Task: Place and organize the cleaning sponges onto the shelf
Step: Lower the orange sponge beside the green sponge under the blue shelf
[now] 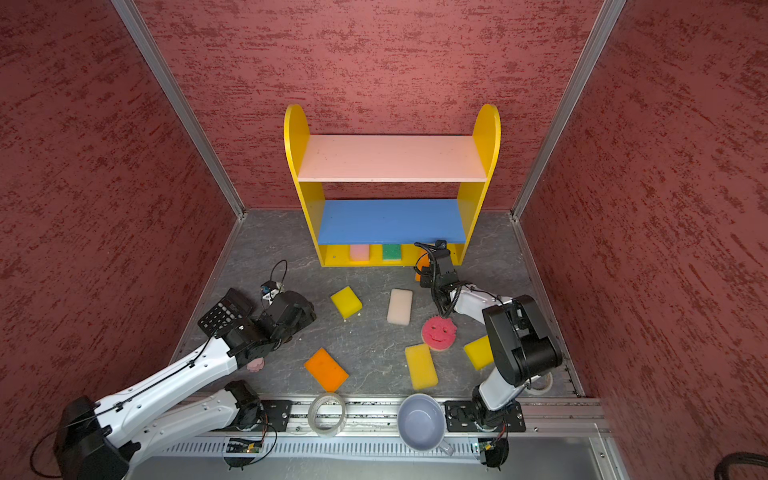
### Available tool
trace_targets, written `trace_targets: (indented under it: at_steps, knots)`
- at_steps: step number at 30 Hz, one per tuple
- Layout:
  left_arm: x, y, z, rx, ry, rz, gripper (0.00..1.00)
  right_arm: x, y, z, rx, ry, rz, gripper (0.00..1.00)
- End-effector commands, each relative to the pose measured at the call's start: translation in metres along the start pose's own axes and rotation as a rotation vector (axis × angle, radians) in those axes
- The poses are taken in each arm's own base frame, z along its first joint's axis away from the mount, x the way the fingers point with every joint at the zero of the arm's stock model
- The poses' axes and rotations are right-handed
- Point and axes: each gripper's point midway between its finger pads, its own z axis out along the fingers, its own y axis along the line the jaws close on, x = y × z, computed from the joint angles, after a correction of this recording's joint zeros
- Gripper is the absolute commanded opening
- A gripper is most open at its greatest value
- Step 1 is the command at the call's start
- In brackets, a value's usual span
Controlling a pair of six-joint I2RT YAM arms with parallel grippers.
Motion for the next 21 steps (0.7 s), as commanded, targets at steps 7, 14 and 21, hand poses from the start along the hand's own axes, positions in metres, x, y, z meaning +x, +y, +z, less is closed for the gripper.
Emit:
trace_targets:
  at_steps: [7,14,21]
  knots:
    - [-0.001,-0.004,0.005,-0.012,0.005,0.009,0.68,-0.018,-0.024,0.014,0.067,-0.075,0.066,0.32]
    - [0.000,-0.005,0.007,-0.013,0.009,0.008,0.68,-0.021,-0.025,-0.001,0.053,-0.099,0.102,0.43]
    - [0.000,-0.006,0.006,-0.004,0.012,0.006,0.68,-0.014,-0.003,-0.046,-0.129,-0.095,0.189,0.37]
